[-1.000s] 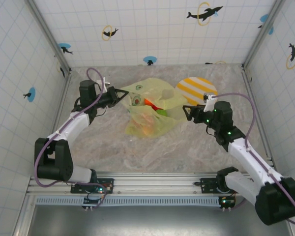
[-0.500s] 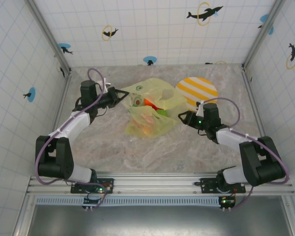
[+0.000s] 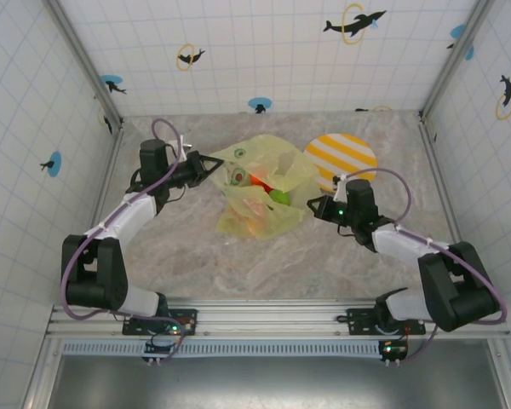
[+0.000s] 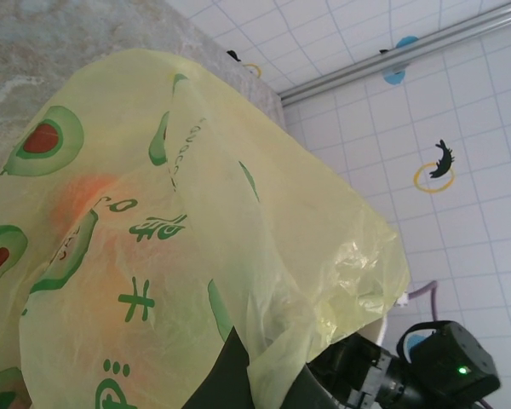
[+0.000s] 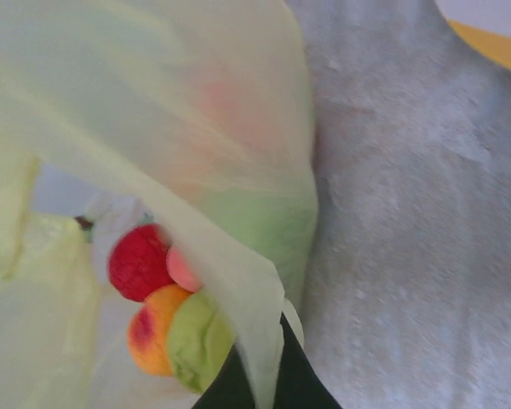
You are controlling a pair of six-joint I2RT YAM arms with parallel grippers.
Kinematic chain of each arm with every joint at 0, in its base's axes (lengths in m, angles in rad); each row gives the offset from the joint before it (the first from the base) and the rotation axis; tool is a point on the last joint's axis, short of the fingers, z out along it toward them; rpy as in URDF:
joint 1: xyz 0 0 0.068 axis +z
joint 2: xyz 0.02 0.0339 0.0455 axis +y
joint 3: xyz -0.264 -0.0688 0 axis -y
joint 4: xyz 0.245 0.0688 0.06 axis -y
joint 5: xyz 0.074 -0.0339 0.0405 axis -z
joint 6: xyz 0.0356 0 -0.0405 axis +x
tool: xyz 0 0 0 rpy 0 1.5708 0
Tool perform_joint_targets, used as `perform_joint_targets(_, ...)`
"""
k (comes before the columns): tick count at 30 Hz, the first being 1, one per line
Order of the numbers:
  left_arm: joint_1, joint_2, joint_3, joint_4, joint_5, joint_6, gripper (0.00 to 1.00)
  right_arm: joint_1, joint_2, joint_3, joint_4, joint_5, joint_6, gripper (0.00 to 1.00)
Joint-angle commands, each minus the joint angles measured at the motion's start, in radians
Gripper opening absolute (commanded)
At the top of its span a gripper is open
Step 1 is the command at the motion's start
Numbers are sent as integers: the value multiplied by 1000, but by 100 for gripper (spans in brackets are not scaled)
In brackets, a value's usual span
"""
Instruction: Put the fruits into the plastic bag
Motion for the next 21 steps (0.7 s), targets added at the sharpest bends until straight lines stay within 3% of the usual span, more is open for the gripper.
perform_joint_targets(1,-8,-37,14,-21,-18,-6,0,35,-45,102,-66,45,-49,0)
perform_joint_targets(14,-5,-180,49,-102,-156,-65,0,182,-55,462,-233,105,-171,0)
perform_joint_targets(21,-1,-173,8,-61,-189,-109,0,194,-57,491,-237,139,-195,0)
